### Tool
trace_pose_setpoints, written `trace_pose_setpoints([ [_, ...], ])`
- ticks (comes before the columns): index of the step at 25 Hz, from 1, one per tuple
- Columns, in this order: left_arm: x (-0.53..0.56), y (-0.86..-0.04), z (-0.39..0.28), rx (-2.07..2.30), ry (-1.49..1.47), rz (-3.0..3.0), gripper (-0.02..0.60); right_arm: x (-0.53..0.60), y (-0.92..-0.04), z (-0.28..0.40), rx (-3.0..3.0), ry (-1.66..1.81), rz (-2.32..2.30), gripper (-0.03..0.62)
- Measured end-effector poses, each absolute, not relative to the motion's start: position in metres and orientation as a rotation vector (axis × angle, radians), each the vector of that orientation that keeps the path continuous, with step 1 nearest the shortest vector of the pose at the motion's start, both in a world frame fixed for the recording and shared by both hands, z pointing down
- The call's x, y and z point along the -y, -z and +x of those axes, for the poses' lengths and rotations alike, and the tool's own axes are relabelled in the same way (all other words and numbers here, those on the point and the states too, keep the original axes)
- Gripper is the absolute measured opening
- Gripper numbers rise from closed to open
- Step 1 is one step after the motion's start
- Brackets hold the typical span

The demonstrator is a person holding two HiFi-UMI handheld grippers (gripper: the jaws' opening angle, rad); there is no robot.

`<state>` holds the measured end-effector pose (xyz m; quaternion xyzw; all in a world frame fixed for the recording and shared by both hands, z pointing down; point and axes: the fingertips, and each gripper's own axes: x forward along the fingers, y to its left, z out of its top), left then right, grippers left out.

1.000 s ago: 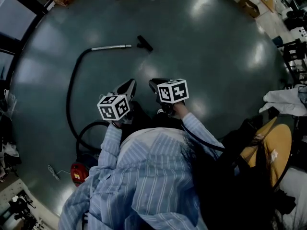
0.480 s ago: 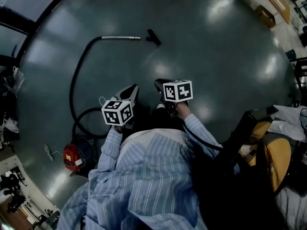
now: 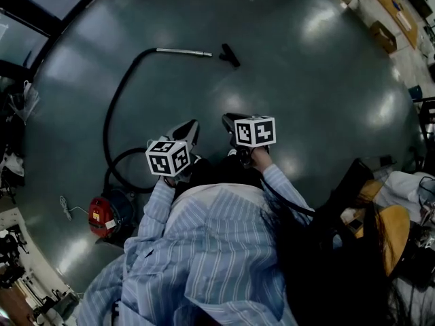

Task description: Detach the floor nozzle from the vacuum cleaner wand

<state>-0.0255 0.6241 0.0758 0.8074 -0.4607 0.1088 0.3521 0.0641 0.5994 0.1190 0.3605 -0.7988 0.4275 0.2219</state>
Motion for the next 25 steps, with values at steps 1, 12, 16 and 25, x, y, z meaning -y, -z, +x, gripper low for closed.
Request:
trace_pose_setpoints([
  [1, -0.626, -0.075, -0.034, 1.189, -0.279, 2.089, 0.012, -0.602, -0.117, 0.056, 2.207, -1.172, 1.0, 0.052],
  [12, -0.638, -0.079, -0.109, 1.166, -0.26, 2.082, 0.012, -0.617, -0.116, -0.01, 2.211, -1.151, 1.019, 0.046],
  [16, -0.632, -0.08, -0.111, 1.151, -0.239, 2.077, 0.012, -0.618, -0.115, -0.013, 2.216, -1.167, 1.016, 0.046],
  [25, -0.626, -0.078, -0.108, 1.137, -0.221, 2.099, 0.012, -0.623, -0.118, -0.01, 2.186, -1.149, 1.016, 0.046],
])
